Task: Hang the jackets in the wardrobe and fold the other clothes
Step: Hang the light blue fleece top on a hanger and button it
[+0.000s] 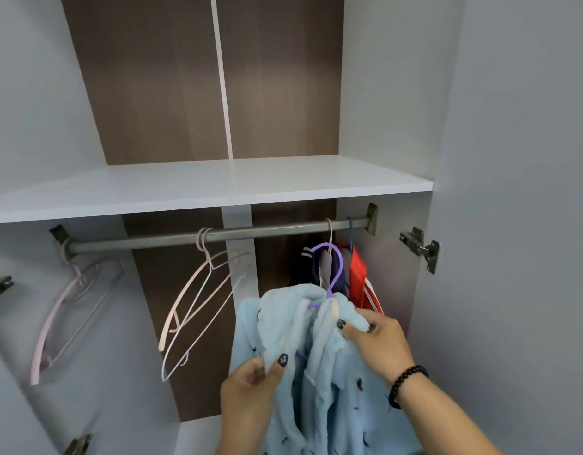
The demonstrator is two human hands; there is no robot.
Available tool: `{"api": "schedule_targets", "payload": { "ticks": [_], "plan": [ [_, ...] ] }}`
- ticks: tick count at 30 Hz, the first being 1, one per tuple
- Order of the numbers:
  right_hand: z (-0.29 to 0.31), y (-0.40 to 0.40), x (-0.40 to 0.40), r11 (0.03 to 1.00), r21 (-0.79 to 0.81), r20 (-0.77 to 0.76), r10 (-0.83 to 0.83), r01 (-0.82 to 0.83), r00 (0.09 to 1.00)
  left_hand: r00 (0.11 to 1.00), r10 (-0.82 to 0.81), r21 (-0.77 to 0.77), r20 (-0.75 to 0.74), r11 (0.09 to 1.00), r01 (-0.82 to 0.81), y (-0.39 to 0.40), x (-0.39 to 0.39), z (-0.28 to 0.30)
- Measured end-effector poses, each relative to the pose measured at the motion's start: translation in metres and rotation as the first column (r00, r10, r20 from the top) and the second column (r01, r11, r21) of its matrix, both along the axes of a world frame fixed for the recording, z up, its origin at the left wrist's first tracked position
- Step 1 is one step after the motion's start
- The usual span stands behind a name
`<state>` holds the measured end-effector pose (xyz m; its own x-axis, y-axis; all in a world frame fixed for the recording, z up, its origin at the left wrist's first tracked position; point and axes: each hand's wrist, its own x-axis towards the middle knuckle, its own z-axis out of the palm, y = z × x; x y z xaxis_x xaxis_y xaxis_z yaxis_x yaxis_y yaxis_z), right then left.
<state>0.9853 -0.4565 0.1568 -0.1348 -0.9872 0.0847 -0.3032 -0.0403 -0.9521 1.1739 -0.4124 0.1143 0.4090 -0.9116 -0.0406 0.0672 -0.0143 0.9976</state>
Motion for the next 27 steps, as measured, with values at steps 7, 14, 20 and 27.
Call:
{"api": "schedule_targets", "payload": {
  "ticks": [7, 14, 20, 27],
  "plan": [
    [0.009, -0.031, 0.006, 0.989, 0.093, 0.134, 0.102, -0.115, 0.986, 0.999, 0.038, 0.037, -0.038, 0.999, -0.037, -0.043, 0.004, -0.001],
    [0.024, -0.072, 0.021, 0.981, 0.161, 0.184, 0.074, -0.104, 0.980, 0.976, -0.161, 0.003, -0.144, 0.987, 0.163, -0.094, 0.007, 0.011],
    [0.028, -0.115, 0.047, 0.987, 0.145, 0.172, 0.040, -0.065, 0.984, 0.908, -0.378, 0.106, -0.182, 0.910, 0.400, -0.145, 0.034, 0.023],
    [0.035, -0.169, 0.069, 0.997, 0.068, 0.161, -0.048, 0.037, 0.986, 0.923, -0.385, 0.033, -0.017, 0.922, 0.386, -0.194, 0.054, 0.029]
  ]
}}
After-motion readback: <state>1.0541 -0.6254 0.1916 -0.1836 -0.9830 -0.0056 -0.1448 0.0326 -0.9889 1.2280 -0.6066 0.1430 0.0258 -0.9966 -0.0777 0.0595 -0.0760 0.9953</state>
